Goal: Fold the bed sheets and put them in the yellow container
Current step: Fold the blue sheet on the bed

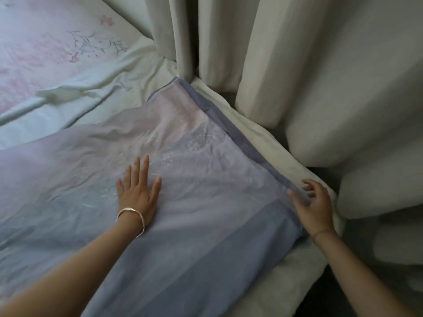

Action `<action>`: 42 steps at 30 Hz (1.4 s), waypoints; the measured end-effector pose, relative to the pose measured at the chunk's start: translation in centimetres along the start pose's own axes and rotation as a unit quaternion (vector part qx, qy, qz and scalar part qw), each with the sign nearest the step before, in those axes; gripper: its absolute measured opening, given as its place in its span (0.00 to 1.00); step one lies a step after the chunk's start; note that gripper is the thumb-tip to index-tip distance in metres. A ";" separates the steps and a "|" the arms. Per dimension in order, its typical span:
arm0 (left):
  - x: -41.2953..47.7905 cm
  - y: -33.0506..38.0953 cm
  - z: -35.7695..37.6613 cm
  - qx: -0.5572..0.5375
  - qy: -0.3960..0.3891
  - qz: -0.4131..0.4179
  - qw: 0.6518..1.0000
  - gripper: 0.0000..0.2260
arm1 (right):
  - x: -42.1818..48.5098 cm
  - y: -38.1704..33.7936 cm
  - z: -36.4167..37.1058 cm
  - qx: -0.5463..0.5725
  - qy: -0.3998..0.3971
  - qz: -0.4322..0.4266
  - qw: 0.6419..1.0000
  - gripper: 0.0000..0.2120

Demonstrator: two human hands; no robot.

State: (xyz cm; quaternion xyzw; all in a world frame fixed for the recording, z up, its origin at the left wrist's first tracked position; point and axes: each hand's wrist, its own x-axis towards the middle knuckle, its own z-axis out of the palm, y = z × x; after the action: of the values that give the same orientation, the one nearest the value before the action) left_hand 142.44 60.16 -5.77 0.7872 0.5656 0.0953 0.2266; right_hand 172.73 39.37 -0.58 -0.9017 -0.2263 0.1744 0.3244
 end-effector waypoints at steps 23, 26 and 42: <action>-18.0 -13.9 -9.2 -0.457 0.047 -0.327 0.826 0.31 | -24.1 -12.6 19.1 -0.117 -0.432 -0.295 0.844 0.45; -16.5 -13.7 -13.0 -0.506 0.051 -0.253 0.823 0.13 | -26.0 -16.0 19.5 -0.127 -0.405 -0.340 0.839 0.34; -20.6 -42.0 -26.5 -0.292 -0.023 -0.407 0.865 0.22 | -34.8 -31.6 34.5 -0.063 -0.487 -0.388 0.780 0.23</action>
State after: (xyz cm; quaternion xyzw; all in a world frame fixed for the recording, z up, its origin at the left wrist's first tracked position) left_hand 89.05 58.30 0.25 0.3869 0.7765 0.1375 0.4779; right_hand 118.36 60.33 1.11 -0.5513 -0.6951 0.4351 0.1537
